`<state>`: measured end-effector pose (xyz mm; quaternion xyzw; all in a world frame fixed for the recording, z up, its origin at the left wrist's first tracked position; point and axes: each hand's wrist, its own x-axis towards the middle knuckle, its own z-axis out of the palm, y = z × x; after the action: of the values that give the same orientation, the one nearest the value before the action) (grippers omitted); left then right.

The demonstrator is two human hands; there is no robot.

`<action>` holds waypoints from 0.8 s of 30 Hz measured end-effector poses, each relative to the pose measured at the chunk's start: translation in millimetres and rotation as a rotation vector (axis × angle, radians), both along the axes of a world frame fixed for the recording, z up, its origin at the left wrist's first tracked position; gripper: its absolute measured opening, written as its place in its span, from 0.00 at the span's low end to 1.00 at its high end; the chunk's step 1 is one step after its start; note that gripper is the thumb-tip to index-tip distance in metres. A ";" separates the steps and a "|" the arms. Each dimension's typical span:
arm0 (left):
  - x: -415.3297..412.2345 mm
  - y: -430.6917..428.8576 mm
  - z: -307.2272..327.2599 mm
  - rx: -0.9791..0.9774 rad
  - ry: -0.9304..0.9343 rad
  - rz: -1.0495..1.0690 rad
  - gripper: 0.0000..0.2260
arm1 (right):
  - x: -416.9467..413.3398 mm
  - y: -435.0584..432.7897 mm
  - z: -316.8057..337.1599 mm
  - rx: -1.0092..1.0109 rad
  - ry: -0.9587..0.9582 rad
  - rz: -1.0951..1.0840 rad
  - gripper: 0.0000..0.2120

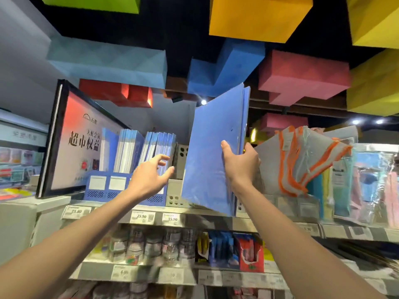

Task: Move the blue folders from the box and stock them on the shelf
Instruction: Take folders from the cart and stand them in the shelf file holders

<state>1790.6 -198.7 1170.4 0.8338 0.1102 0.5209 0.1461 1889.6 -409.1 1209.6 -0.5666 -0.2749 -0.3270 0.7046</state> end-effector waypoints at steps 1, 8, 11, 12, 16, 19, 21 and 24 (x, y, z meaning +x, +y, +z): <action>8.1 10.6 2.9 0.026 0.004 0.036 0.17 | 9.1 10.0 4.4 0.009 -0.015 -0.002 0.13; 69.8 83.1 11.4 0.251 -0.066 0.161 0.21 | 53.3 76.7 30.6 0.043 -0.090 -0.103 0.14; 97.9 118.1 18.1 0.292 -0.060 0.195 0.25 | 69.1 112.5 39.1 0.030 -0.091 -0.129 0.15; 106.2 127.7 20.9 0.319 -0.062 0.205 0.26 | 75.1 124.0 42.4 0.037 -0.091 -0.135 0.14; 143.3 162.6 27.2 0.504 -0.058 0.274 0.26 | 104.3 175.0 51.8 0.070 -0.088 -0.145 0.13; 174.6 188.2 30.3 0.607 -0.044 0.287 0.29 | 128.0 215.0 53.4 0.084 -0.080 -0.143 0.13; 189.4 201.5 31.5 0.635 -0.047 0.270 0.30 | 142.0 233.3 52.8 0.089 -0.082 -0.148 0.12; 203.2 219.3 31.4 0.667 -0.109 0.227 0.28 | 163.2 255.8 52.7 0.091 -0.084 -0.176 0.12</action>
<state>1993.8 20.6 1201.7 0.7891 0.0182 0.5847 -0.1873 2052.8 -153.3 1262.3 -0.5416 -0.2383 -0.4231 0.6862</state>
